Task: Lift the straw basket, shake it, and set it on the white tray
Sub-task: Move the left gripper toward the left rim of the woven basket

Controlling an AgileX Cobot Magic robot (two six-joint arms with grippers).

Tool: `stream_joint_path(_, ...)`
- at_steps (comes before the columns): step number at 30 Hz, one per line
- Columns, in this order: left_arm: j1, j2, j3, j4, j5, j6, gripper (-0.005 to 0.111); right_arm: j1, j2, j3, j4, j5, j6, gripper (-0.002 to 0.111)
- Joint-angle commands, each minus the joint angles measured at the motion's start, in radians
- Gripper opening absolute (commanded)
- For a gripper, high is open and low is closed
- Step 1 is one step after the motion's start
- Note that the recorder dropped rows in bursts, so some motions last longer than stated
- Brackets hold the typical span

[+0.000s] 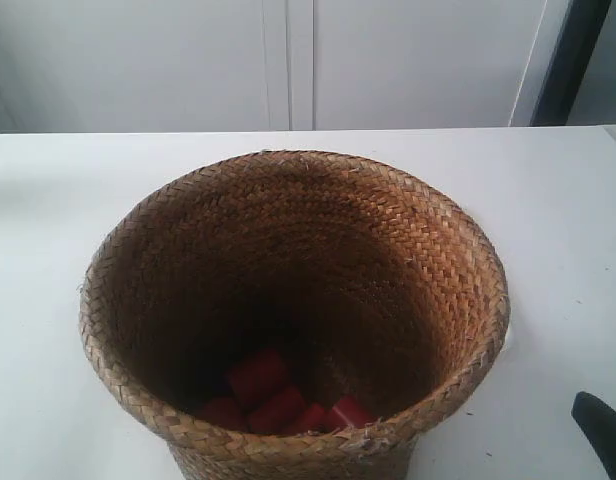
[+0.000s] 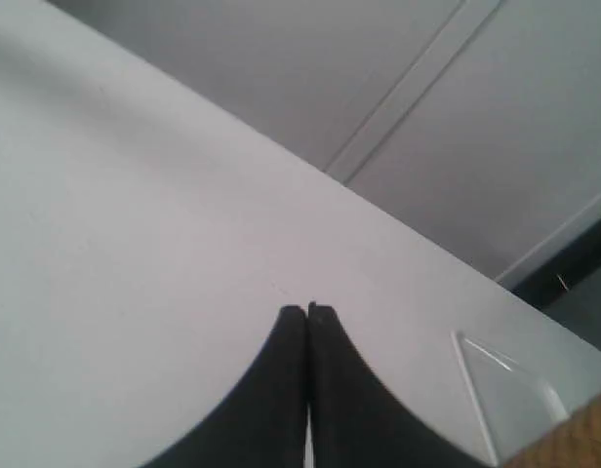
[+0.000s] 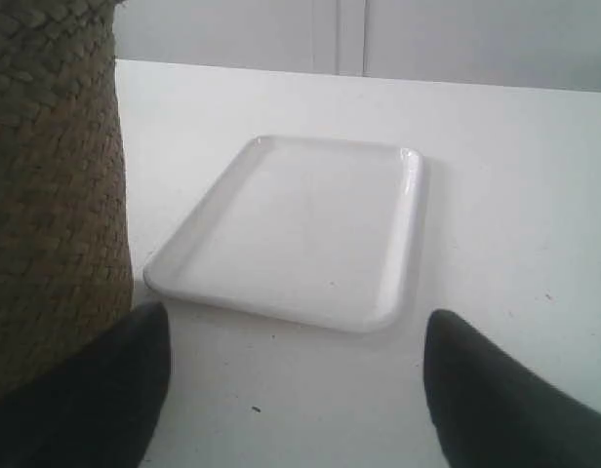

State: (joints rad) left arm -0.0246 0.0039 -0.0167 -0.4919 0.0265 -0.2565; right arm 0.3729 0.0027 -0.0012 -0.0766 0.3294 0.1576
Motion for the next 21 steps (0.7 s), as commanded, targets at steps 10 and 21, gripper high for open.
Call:
stream_joint_path(10, -0.001, 0.058, -0.257, -0.640, 0.343, 0.568, 0.000, 0.004, -0.003, 0.001, -0.002, -0.009, 0.003, 0.068)
stream_joint_path(21, -0.001, 0.417, -0.351, -1.049, 0.602, 1.097, 0.000, 0.004, -0.003, 0.001, -0.002, -0.009, 0.003, 0.068)
